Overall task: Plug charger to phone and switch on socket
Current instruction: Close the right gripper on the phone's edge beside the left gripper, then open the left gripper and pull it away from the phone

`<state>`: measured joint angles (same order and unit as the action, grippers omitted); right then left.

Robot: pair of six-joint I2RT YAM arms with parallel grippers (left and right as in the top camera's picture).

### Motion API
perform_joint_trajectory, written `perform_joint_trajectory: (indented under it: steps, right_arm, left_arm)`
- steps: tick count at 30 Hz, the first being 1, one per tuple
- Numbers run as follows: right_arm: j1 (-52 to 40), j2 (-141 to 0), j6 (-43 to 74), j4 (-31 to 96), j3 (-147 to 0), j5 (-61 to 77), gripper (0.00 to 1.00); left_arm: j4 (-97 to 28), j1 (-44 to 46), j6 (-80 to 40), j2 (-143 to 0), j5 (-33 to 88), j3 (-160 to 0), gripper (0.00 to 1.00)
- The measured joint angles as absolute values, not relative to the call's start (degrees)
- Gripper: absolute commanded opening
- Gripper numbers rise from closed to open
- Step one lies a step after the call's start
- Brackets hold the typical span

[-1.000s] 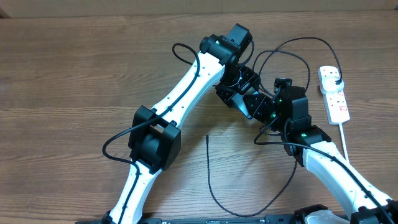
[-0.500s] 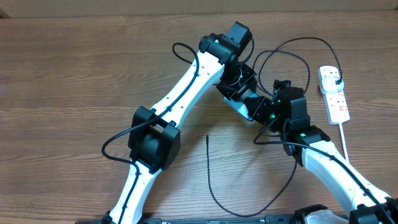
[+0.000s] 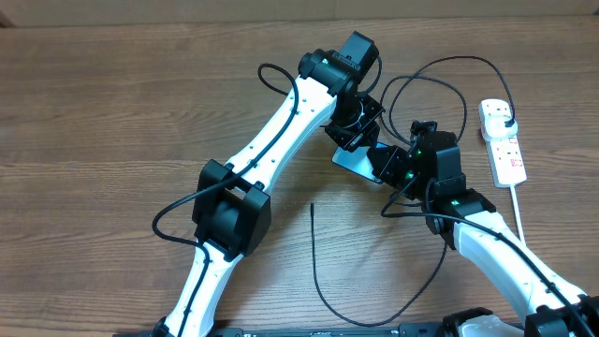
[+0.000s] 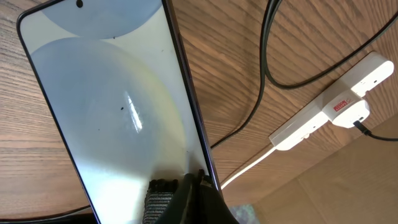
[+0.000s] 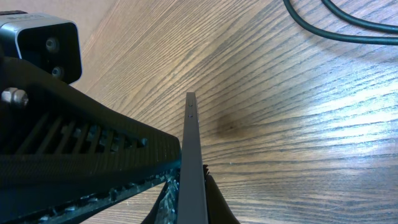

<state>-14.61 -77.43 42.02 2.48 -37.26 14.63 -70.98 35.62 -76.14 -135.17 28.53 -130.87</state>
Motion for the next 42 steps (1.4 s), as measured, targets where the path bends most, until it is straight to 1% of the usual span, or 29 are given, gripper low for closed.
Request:
perform_joint_trajectory:
  steps: [12,13,14,17,20,26,28,32,39,42]
  right_arm:
    - [-14.61,-77.43,42.00,2.46,-37.26,14.61,0.04]
    - [-14.61,-77.43,42.02,2.46,-37.26,14.63,0.04]
    - [-14.61,-77.43,42.00,2.48,-37.26,14.61,0.04]
    - [-14.63,-77.43,41.98,2.74,-37.26,14.90,0.04]
    - [-14.98,-77.43,41.98,3.03,-37.21,15.86,0.04]
    - [-14.52,-77.43,42.00,1.69,-37.23,15.68,0.04]
    - [-14.20,-77.43,42.00,1.83,-37.23,15.42,0.04]
    - [-13.72,-77.43,42.00,1.78,-37.23,15.14,0.04]
    - [-12.47,-77.43,42.68,1.15,-37.23,15.00,0.04]
    - [-12.01,-77.43,45.39,0.51,-37.23,14.96,0.04]
  left_arm:
    - [-70.98,35.62,-76.09,-135.17,28.53,-130.87,0.05]
    - [-70.98,35.62,-76.07,-135.17,28.53,-130.87,0.07]
    - [-71.00,35.62,-75.94,-135.17,28.53,-130.87,0.12]
    - [-70.72,35.57,-75.33,-135.17,28.53,-130.93,0.35]
    - [-70.76,35.35,-74.56,-135.17,28.56,-131.24,0.50]
    - [-74.52,33.63,-73.19,-135.17,28.95,-131.52,0.66]
    - [-75.53,32.71,-72.20,-135.17,28.97,-131.76,0.68]
    - [-78.02,30.61,-70.28,-135.17,28.95,-134.06,0.69]
    - [-84.79,26.55,-67.85,-135.17,28.47,-142.96,0.70]
    - [-86.78,25.30,-66.87,-135.17,27.81,-146.41,0.75]
